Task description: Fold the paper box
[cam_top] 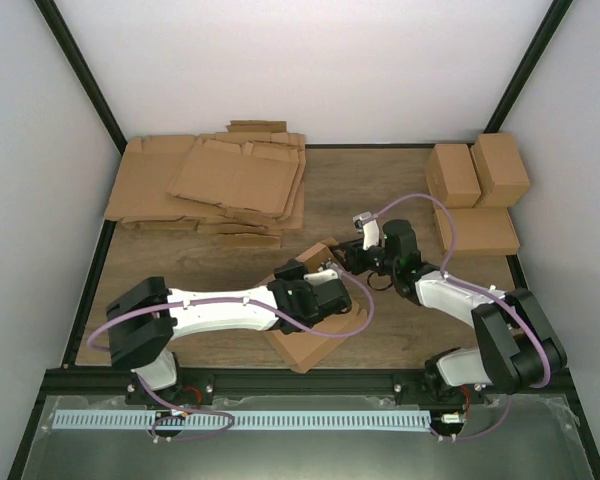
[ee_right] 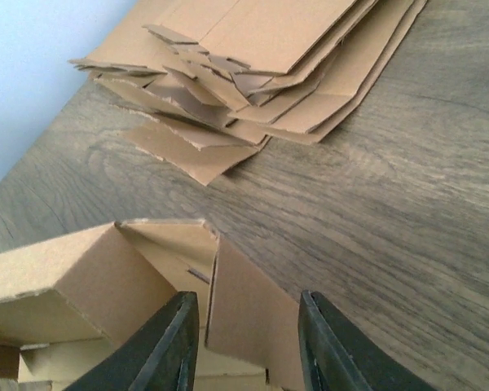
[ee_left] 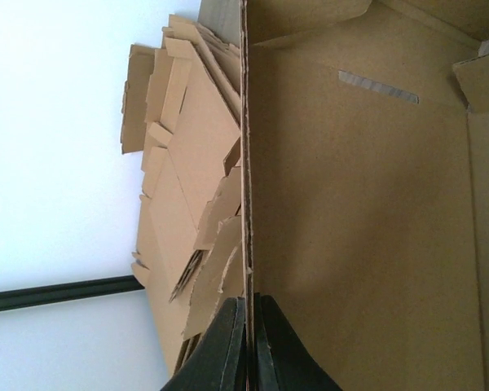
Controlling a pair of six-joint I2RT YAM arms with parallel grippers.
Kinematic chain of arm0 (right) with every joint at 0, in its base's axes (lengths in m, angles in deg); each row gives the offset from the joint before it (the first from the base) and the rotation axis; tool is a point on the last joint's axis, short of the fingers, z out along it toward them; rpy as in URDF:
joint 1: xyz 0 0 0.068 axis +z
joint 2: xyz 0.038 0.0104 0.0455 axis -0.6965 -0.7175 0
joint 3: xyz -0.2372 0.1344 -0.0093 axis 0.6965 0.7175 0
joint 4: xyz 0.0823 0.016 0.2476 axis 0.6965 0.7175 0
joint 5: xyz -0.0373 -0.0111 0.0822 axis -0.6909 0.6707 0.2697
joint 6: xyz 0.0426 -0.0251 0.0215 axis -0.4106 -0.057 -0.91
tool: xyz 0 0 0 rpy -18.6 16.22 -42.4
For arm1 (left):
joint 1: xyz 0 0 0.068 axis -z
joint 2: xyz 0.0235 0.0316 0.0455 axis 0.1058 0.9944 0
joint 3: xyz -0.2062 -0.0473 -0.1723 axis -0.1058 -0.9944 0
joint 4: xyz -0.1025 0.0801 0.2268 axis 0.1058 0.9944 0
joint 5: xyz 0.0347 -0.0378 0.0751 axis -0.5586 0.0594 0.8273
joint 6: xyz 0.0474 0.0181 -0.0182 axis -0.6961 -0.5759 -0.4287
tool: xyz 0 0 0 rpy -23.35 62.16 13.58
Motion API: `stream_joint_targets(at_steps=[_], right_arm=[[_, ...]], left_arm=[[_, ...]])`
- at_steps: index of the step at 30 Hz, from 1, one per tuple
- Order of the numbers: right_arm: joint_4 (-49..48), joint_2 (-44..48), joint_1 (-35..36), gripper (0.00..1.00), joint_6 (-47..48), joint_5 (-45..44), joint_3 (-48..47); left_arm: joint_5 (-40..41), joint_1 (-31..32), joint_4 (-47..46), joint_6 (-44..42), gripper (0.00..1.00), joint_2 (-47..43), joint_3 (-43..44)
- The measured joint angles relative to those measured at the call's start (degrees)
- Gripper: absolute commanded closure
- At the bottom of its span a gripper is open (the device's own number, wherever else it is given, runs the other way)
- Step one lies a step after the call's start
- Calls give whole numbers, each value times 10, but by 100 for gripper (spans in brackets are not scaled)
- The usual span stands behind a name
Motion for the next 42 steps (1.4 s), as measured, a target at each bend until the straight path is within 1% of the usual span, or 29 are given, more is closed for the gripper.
stream_joint_targets(at_steps=[5, 14, 19, 23, 28, 34, 36, 42], right_arm=[[-26, 3, 2, 67, 8, 4, 24], [-33, 1, 14, 67, 7, -1, 36], [-38, -32, 19, 73, 0, -13, 36], [-39, -50, 23, 81, -4, -21, 36], [-37, -43, 32, 88, -4, -32, 36], [5, -5, 39, 97, -2, -45, 35], [23, 6, 40, 99, -1, -49, 32], [55, 28, 43, 99, -3, -53, 25]], left_arm=[[20, 5, 0, 2, 96, 16, 0], [28, 8, 0, 14, 96, 20, 0], [27, 8, -5, 14, 96, 23, -4], [27, 8, -11, 14, 96, 23, -7], [30, 8, -13, 14, 96, 23, -9], [43, 5, -19, 14, 95, 22, -16], [43, 3, -22, 13, 95, 19, -18], [42, 0, -24, 12, 95, 10, -18]])
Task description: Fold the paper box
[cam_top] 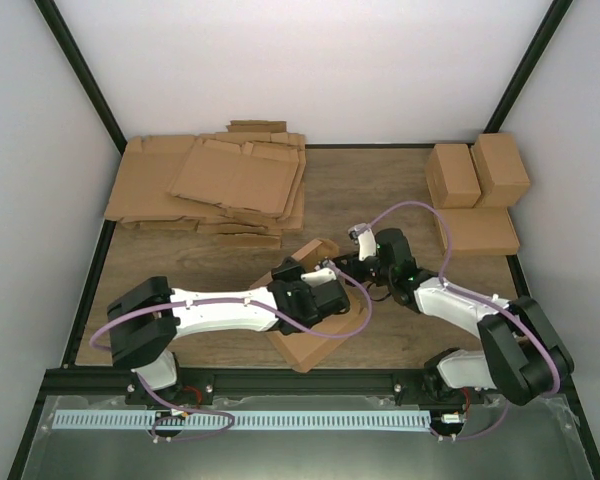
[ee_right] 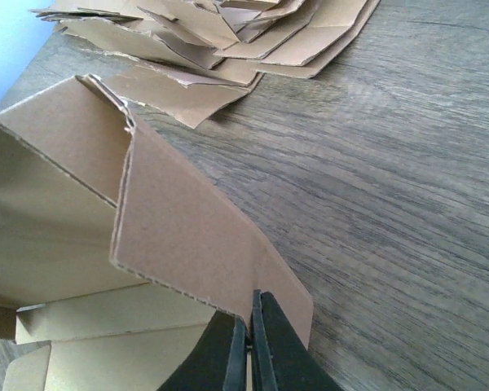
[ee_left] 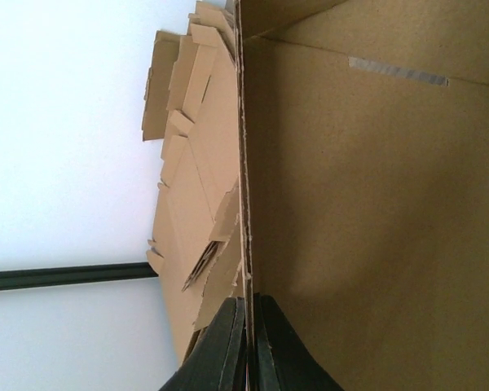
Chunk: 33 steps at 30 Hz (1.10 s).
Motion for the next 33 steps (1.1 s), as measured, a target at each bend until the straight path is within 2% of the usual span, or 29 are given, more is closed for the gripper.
stream_joint_targets(at_steps=[9, 26, 33], right_arm=[[24, 10, 11, 99, -11, -8, -8], [95, -30, 38, 99, -59, -59, -117], [86, -33, 56, 99, -88, -83, -111]], left_arm=[[0, -4, 1, -2, 95, -5, 0], [-47, -44, 5, 16, 95, -43, 0], [-47, -47, 13, 19, 96, -43, 1]])
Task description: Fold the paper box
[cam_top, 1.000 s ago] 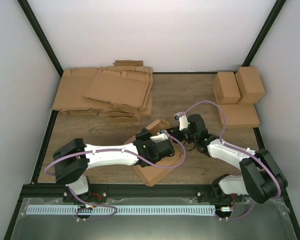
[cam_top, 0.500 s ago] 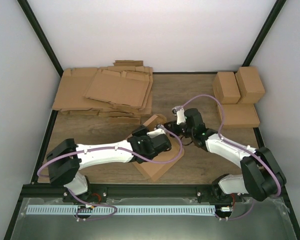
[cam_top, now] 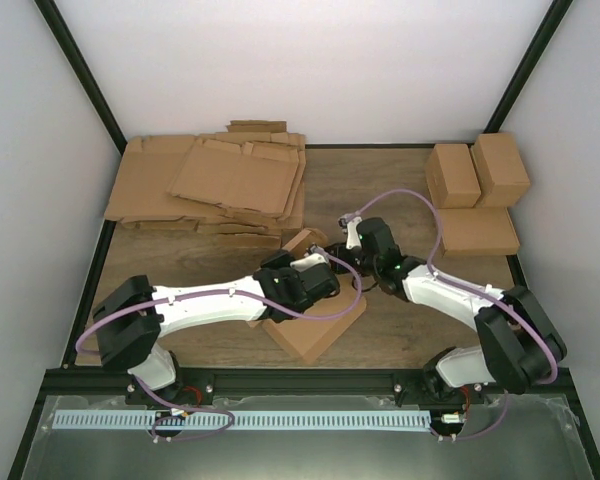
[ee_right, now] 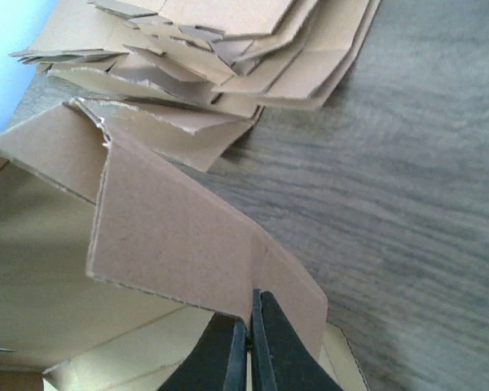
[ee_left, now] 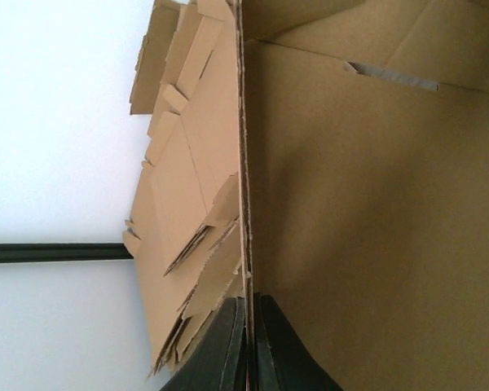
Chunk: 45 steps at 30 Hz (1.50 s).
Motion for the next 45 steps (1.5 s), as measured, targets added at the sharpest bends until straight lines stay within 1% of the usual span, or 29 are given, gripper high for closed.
stream_joint_targets(at_steps=[6, 10, 11, 13, 15, 18, 24, 27, 30, 34, 38, 40, 42, 45], right_arm=[[-75, 0, 27, 99, -33, -17, 77], [-115, -5, 38, 98, -47, -28, 101], [-124, -6, 38, 95, -50, -28, 106], [-143, -6, 39, 84, -53, -27, 116], [-160, -5, 42, 77, -54, -16, 125], [-175, 3, 42, 62, -47, -8, 139], [-183, 66, 39, 49, -32, -5, 184], [-192, 115, 30, 39, -24, 13, 214], [-198, 158, 5, 34, -24, 35, 239], [-200, 207, -45, 33, -26, 65, 262], [-200, 213, -104, 34, -25, 76, 261], [-200, 194, -130, 37, -26, 87, 255], [-198, 156, -150, 44, -25, 103, 238], [-203, 89, -160, 46, -10, 141, 200]], left_arm=[[5, 15, 14, -2, 96, 28, 1], [49, 42, 27, -1, 96, 57, 1], [57, 46, 28, 0, 96, 61, 1], [66, 52, 30, 1, 96, 62, 1], [72, 57, 27, 3, 96, 62, 1], [75, 68, 23, 4, 96, 60, -1], [74, 83, 11, 4, 96, 58, -2], [74, 82, 7, 2, 96, 58, -5], [74, 82, 2, 0, 96, 58, -5], [72, 82, -2, -2, 96, 58, -5], [71, 82, -6, -3, 96, 58, -6], [71, 82, -7, -3, 96, 58, -8], [71, 82, -8, -3, 96, 58, -9], [71, 82, -12, -5, 96, 58, -9]])
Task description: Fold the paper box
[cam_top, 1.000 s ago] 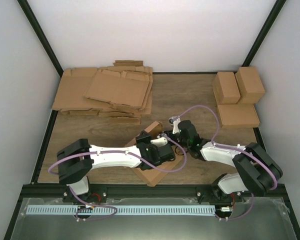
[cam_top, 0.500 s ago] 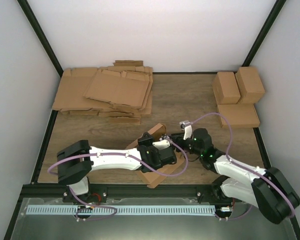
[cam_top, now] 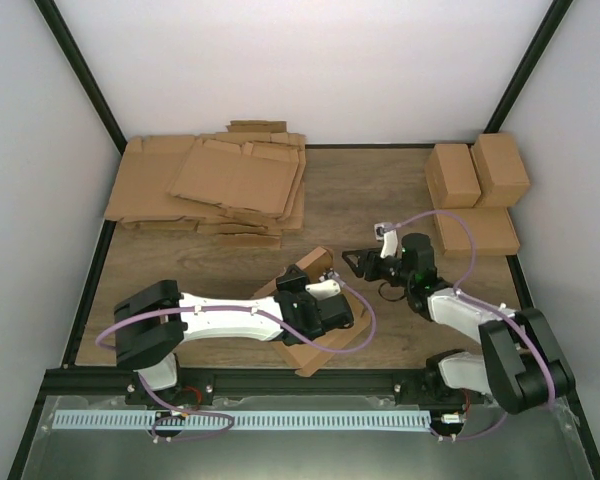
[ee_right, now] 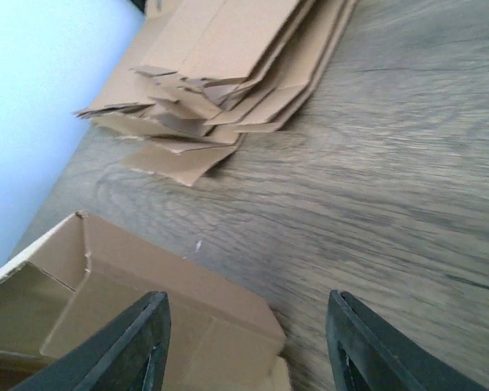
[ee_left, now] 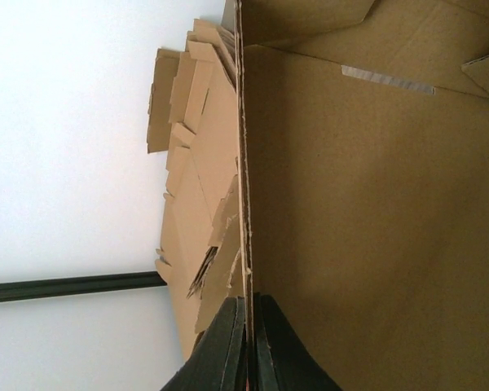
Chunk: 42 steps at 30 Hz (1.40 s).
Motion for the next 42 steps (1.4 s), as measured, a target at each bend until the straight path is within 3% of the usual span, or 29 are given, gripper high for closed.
stream_joint_targets(at_steps=[5, 10, 15, 22, 42], right_arm=[[-45, -57, 10, 49, 40, 75, -16], [-85, -85, 38, 51, 76, 96, -15], [-108, -97, 47, 51, 98, 96, -12], [-123, -113, 59, 43, 115, 93, -11], [-172, -115, 106, 46, 120, 42, 17]], left_arm=[[0, 0, -5, -4, 96, 0, -2], [3, 0, -7, -10, 96, 2, -3], [8, 2, -7, -12, 96, 4, -7], [19, 6, -9, -13, 96, 9, -14], [72, 24, -48, -29, 96, 35, -28]])
